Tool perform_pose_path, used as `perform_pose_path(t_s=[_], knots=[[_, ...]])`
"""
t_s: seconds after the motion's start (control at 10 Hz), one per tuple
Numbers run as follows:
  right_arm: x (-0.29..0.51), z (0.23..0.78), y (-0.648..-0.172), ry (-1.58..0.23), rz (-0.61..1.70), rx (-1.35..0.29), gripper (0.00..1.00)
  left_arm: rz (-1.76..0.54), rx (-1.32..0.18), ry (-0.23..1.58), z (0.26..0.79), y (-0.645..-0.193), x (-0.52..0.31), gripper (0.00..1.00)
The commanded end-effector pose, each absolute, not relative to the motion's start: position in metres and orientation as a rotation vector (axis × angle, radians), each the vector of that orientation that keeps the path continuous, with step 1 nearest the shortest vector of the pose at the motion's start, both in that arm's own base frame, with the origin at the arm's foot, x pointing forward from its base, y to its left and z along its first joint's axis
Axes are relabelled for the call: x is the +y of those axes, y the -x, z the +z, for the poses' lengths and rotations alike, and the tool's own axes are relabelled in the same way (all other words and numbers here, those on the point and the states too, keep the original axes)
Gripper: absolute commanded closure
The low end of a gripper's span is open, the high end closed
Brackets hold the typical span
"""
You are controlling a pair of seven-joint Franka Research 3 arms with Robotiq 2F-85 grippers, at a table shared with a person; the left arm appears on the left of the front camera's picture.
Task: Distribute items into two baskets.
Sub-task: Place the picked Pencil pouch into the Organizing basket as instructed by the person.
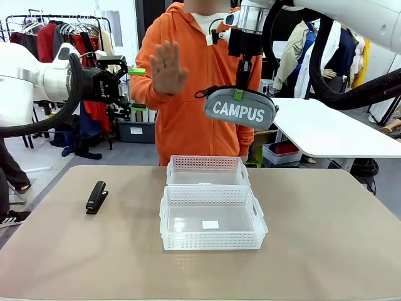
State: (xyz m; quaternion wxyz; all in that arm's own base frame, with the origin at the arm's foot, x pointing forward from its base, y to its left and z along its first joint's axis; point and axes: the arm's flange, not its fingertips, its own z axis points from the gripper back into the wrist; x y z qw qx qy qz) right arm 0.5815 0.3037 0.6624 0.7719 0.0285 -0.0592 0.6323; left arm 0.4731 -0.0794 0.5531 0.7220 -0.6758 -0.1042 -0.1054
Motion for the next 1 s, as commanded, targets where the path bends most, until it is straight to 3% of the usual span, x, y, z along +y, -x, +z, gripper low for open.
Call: perform_pose_path(t_s=[0.0, 0.9], knots=[[0.3043, 0.6651, -0.5802, -0.056, 1.373, -0.133, 1.0, -0.241, -0.231, 1.494, 0.5554, -0.4717, -0.0784, 0.0], [0.3043, 0.6651, -0.5802, -0.056, 1.373, -0.133, 1.0, -0.241, -0.231, 1.494, 0.5554, -0.4717, -0.0784, 0.0]])
